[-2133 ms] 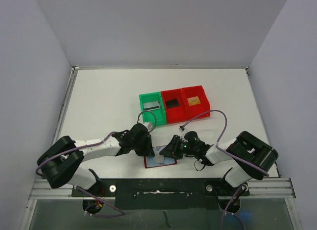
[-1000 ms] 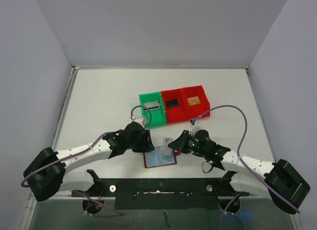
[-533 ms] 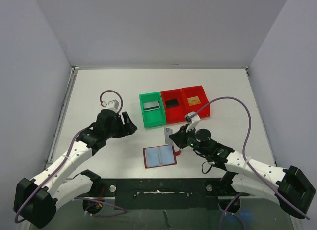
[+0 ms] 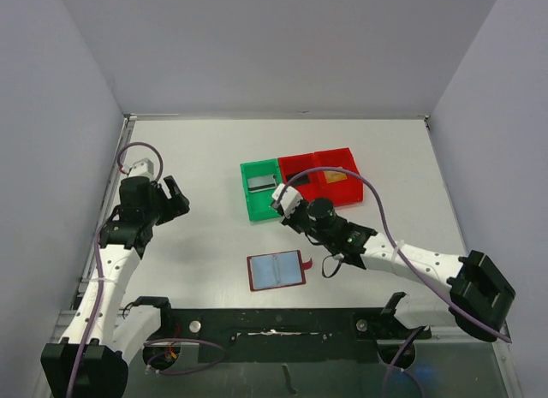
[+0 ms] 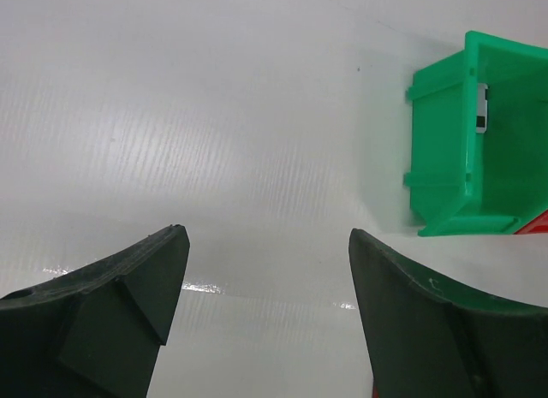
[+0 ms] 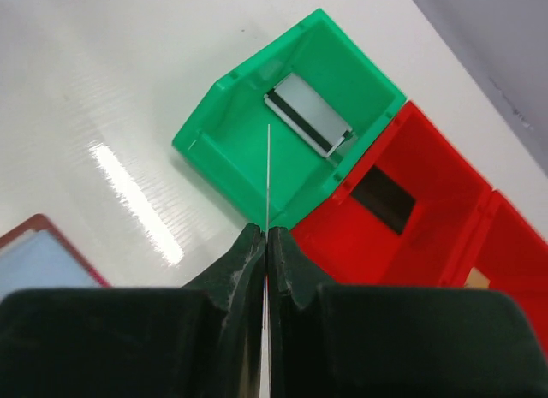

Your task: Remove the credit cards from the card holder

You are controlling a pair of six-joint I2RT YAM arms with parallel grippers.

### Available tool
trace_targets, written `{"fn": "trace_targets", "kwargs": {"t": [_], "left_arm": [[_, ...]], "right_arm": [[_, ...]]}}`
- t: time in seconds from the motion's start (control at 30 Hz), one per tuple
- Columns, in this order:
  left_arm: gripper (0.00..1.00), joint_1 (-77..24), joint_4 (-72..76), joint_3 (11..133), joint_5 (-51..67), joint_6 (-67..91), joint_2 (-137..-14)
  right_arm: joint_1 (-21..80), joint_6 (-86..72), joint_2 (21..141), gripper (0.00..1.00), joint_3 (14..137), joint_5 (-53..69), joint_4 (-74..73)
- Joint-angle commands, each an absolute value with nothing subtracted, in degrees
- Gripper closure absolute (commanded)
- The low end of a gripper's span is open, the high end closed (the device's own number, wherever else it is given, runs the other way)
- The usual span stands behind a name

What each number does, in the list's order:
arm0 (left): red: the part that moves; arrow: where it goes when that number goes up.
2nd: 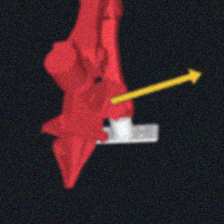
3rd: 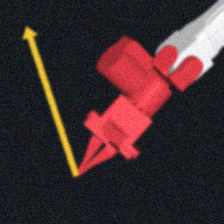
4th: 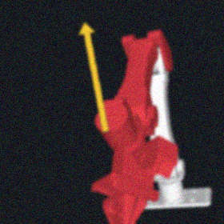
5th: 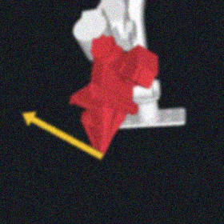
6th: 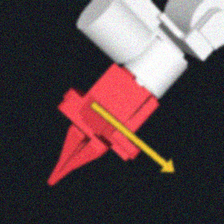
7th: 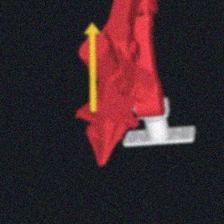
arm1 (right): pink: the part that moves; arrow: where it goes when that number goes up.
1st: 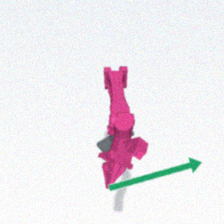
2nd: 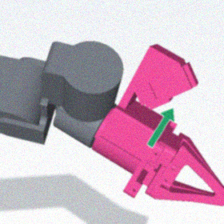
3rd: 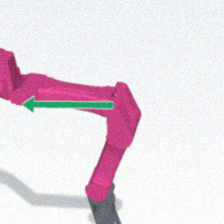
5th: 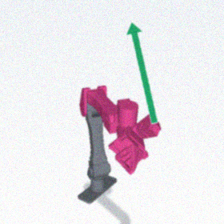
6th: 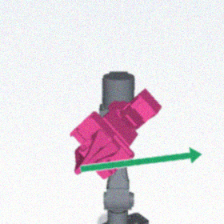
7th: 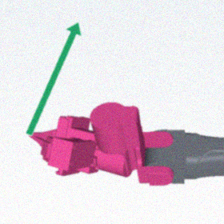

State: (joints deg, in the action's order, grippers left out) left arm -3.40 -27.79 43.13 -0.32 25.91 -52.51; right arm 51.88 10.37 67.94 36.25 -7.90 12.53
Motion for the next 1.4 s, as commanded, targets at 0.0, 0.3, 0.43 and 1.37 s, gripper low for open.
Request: {"fn": "trace_targets", "kwargs": {"t": [0.0, 0.3, 0.43, 1.37], "left_arm": [[0.25, -3.2, -26.8, 43.3, -1.6, 22.6, -48.3], [0.24, -3.2, -25.6, 42.2, -4.5, 23.5, -46.1], [0.24, -3.2, -26.2, 42.6, -6.0, 23.5, -46.1], [0.23, -3.2, -25.0, 41.8, -5.4, 23.1, -44.1]], "right_arm": [[50.1, 25.6, 73.3, 1.0, 44.7, -5.3, 10.0], [46.7, 38.5, 84.6, 1.0, 54.3, 2.4, 8.4], [45.2, 40.5, 88.9, 1.0, 57.6, 4.5, 8.9], [43.1, 48.9, 110.3, 0.99, 75.3, -0.8, 7.6]]}}
